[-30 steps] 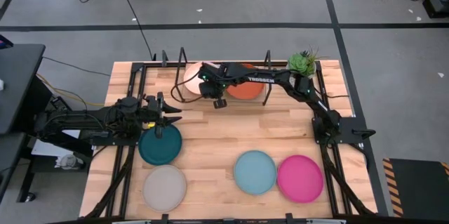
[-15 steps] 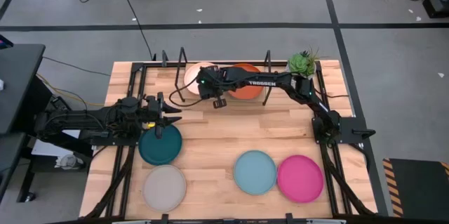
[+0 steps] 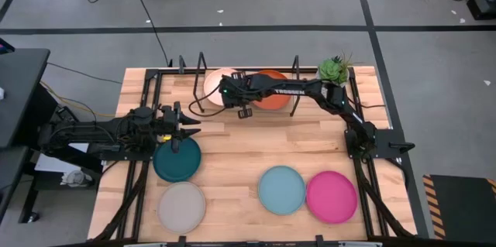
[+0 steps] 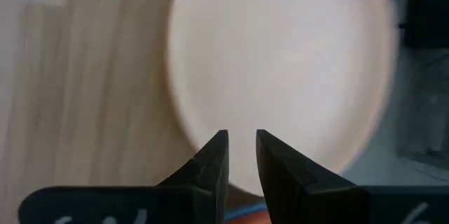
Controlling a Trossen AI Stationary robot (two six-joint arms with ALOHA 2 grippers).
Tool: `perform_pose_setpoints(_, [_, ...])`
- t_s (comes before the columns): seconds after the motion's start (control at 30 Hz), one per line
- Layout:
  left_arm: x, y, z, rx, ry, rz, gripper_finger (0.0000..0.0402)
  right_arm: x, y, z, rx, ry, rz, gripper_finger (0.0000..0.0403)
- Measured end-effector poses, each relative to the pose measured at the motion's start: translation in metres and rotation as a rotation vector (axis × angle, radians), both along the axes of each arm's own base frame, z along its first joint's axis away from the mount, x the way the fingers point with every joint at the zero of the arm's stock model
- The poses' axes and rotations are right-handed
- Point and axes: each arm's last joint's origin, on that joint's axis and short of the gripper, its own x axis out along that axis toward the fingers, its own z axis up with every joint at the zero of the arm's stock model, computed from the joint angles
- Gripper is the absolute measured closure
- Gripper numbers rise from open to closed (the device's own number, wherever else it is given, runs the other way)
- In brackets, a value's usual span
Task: Place and stack plates onto a shelf
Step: Stack the light orange plate on top of the brown plate on the shelf, then stack the light blue plate on top of the light orange plate on the shelf
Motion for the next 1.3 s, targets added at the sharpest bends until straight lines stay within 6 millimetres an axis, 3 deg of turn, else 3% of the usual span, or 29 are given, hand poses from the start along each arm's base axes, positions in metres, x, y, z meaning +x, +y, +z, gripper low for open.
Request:
perform_pose_setpoints(0.17, [0.0, 0.0, 0.0, 0.0, 0.0, 0.0, 0.026, 0.0, 0.013, 0.023, 0.037, -0.086, 0.053, 0.0323])
perform_pose_setpoints(0.37, [0.0, 0.0, 0.0, -0.008, 0.0, 0.0, 0.026, 0.003, 0.041, 0.01, 0.313, -0.092, 0.187, 0.0323])
perform_pose_setpoints(0.6, [0.0, 0.0, 0.0, -0.026, 0.001, 0.002, 0.026, -0.006, 0.086, 0.001, 0.349, 0.073, 0.178, 0.0323])
perform_pose_setpoints(0.8, [0.0, 0.0, -0.001, -0.027, 0.009, 0.002, 0.026, -0.024, 0.141, -0.002, 0.454, 0.255, 0.162, 0.0323])
perform_pose_setpoints(1.03, [0.0, 0.0, -0.001, -0.033, 0.007, 0.002, 0.026, -0.035, 0.202, -0.002, 0.51, 0.309, 0.159, 0.0323])
perform_pose_setpoints(1.3, [0.0, 0.0, -0.001, -0.047, 0.005, 0.004, 0.026, -0.055, 0.236, -0.03, 0.489, 0.412, 0.097, 0.0308])
